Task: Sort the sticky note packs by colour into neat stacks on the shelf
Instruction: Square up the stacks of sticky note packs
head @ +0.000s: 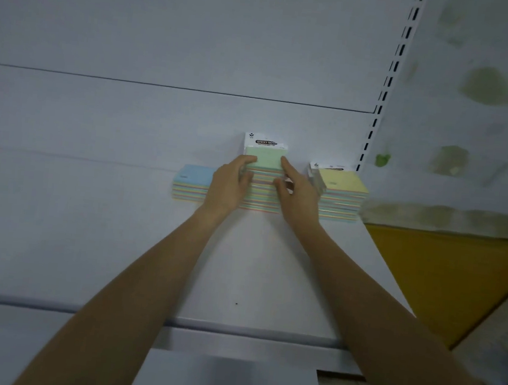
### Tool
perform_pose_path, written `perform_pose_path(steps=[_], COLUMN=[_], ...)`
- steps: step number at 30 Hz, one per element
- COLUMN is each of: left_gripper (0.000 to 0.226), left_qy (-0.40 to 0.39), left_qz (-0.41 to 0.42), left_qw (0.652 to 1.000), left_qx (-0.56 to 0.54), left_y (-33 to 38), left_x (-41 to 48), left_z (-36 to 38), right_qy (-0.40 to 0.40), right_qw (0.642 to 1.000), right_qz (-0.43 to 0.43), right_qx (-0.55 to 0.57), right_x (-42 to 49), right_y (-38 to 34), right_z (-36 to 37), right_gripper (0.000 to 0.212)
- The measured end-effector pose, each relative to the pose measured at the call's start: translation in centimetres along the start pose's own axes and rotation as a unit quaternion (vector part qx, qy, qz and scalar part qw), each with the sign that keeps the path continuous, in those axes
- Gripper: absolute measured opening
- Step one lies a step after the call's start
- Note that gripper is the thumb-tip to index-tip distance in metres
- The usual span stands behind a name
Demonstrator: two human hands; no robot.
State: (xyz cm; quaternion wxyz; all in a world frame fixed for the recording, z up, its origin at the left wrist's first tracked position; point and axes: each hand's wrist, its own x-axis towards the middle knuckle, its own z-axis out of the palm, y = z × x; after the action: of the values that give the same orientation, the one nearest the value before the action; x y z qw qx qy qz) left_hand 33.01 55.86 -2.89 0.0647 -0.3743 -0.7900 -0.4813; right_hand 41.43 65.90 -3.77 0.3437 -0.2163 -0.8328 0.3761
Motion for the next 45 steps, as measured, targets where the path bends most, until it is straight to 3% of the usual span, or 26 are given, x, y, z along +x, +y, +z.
perform_pose_path(steps=[6,16,21,25,29,33,39,45], left_gripper=[0.036,0.045,0.051,0.073,0.076,0.075,0.064,0.047], left_qy=[0.022,-0.002,-0.033,-0.029,-0.056,-0.055,-0.073,-0.030], left_qz=[0.004,-0.003,0.008,-0.001,-0.020,0.007,-0.049,-0.067], left_qw=[1.000,1.000,0.999,0.999,0.998,0.998,0.984,0.986], left_qx=[0.020,-0.007,0.020,0.023,0.029,-0.013,-0.158,-0.152], left_y=[-0.2,0.0,0.0,-0.3,-0.3,-1.0,-1.3,-0.6], left_x=[-0.3,-0.6,-0.6,-0.4,-0.9,-0.8,-0.7,-0.5], left_z=[1.2,1.0,1.3,1.2,1.2,1.2,1.1,1.2], right_qy=[0.019,0.023,0.019,-0.015,-0.056,-0.044,-0.019,0.003], right_qw=[0.995,0.997,1.000,1.000,0.998,0.999,0.999,1.000], right_qz=[-0.049,-0.063,-0.016,-0.020,-0.002,0.014,0.019,-0.008], right_qx=[-0.086,-0.039,0.007,-0.008,-0.006,0.011,0.032,-0.021], right_x=[0.4,0.3,0.3,-0.3,-0.6,-0.7,-0.3,-0.3], right_y=[0.8,1.0,0.9,0.7,1.1,1.1,1.3,1.2], right_z=[0.6,0.8,0.6,0.1,0.2,0.5,0.3,0.2], right_gripper=[0.047,0.045,0.046,0.066,0.080,0.076,0.063,0.057])
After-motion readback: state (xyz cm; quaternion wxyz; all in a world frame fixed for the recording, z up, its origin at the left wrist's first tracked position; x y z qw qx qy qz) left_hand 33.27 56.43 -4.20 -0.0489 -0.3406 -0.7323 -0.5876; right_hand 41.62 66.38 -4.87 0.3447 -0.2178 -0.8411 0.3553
